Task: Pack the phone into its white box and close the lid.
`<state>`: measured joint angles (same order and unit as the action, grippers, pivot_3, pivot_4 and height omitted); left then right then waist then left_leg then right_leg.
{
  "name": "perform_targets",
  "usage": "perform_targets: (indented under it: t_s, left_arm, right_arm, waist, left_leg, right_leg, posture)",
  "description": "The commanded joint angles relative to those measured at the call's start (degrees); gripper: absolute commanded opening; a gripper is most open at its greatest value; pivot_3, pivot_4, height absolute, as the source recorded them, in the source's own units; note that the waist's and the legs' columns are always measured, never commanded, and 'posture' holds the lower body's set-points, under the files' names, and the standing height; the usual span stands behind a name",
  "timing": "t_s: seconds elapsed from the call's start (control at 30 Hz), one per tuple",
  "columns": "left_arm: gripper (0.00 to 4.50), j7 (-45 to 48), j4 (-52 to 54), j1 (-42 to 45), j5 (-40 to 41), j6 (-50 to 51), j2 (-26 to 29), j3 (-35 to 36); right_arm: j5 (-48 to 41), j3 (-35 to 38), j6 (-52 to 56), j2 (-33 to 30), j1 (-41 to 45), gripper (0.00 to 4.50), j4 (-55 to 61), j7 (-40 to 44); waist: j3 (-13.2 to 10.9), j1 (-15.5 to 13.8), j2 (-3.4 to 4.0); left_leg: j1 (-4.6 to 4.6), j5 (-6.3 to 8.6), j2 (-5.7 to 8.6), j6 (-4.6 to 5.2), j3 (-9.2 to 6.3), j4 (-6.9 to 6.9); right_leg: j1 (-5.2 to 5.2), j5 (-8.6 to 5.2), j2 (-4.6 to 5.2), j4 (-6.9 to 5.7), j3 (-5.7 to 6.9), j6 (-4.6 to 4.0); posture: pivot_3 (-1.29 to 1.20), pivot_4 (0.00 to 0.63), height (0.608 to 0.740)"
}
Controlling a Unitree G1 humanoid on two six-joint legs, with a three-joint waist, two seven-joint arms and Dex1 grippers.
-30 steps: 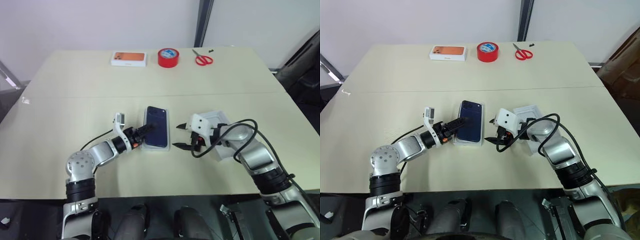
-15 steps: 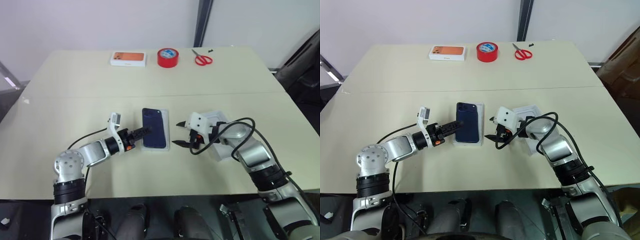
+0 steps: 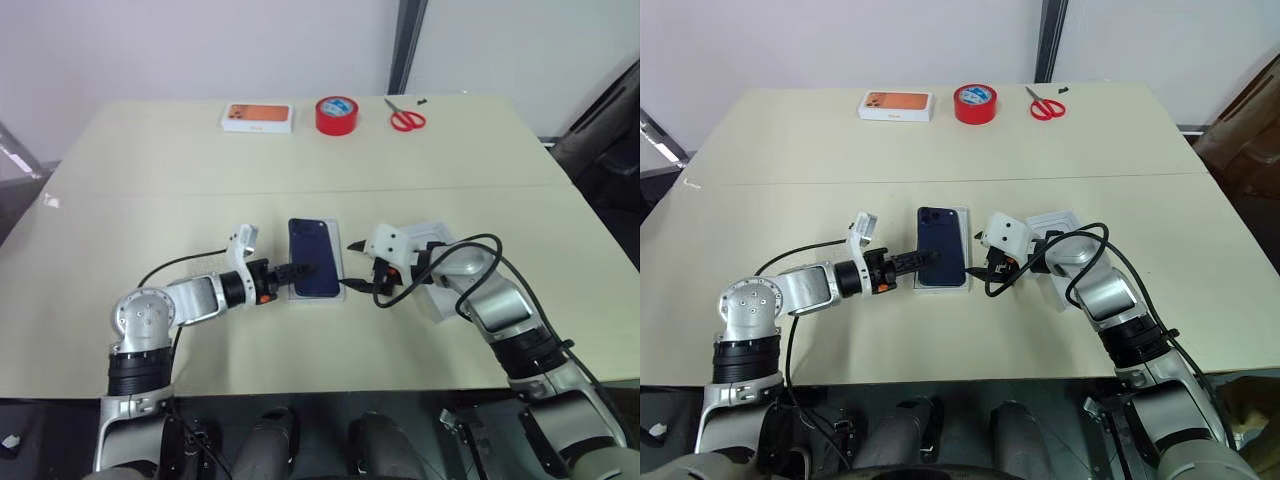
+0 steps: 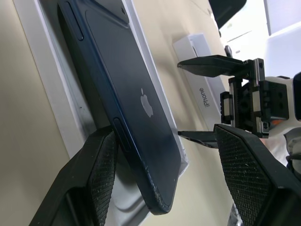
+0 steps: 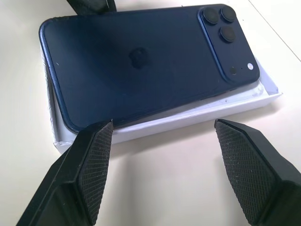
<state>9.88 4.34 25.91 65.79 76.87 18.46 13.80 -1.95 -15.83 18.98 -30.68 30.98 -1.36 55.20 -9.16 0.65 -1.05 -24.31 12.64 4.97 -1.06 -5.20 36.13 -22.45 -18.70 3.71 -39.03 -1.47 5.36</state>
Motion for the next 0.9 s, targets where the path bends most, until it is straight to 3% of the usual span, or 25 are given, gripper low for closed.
perform_targets:
  t_s: [0.03, 0.33, 0.57, 0.9]
  left_arm:
    - [3.32, 0.50, 0.54, 2.42, 0.98, 2.52, 1.59, 0.23]
    - [3.32, -2.36, -0.94, 8.50, -0.20, 7.49, 0.87, 0.16]
    - [3.32, -1.66, 0.27, 7.39, -2.34, 10.69, 4.23, 0.59]
    - [3.32, -0.85, 1.96, 8.90, -2.86, 9.65, 4.70, 3.48]
  right_arm:
    - [-0.03, 0.50, -1.04, 0.29, 0.39, 3.62, 1.06, -0.64]
    - [0.32, 0.49, -1.78, 0.86, 0.61, 3.62, -0.08, -1.17]
    - [0.33, 1.10, -1.95, 0.28, 0.48, 3.62, -0.34, -1.36]
    - [-0.30, 1.83, -1.56, 0.58, 0.72, 3.62, -0.53, -1.82]
  waist:
    - [0.00, 0.00, 0.00]
    - [0.00, 0.00, -0.01]
    - [0.00, 0.12, 0.00]
    - [0.00, 0.04, 0.00]
  left_leg:
    - [0.00, 0.00, 0.00, 0.00, 0.00, 0.00]
    - [-0.02, 0.00, 0.01, -0.01, 0.00, 0.01]
    - [-0.02, -0.02, 0.00, -0.02, 0.00, -0.01]
    - [-0.02, -0.02, 0.01, -0.03, 0.00, 0.01]
  right_leg:
    - [0.00, 0.00, 0.00, 0.00, 0.00, 0.00]
    - [-0.01, 0.00, 0.00, -0.01, 0.01, 0.01]
    - [-0.05, 0.00, -0.01, -0.05, 0.00, 0.00]
    - [-0.03, 0.00, 0.00, -0.05, 0.00, 0.00]
  posture:
    - [0.00, 0.150, 0.734]
    - [0.00, 0.150, 0.734]
    - [0.00, 0.150, 0.734]
    - [0.00, 0.150, 0.734]
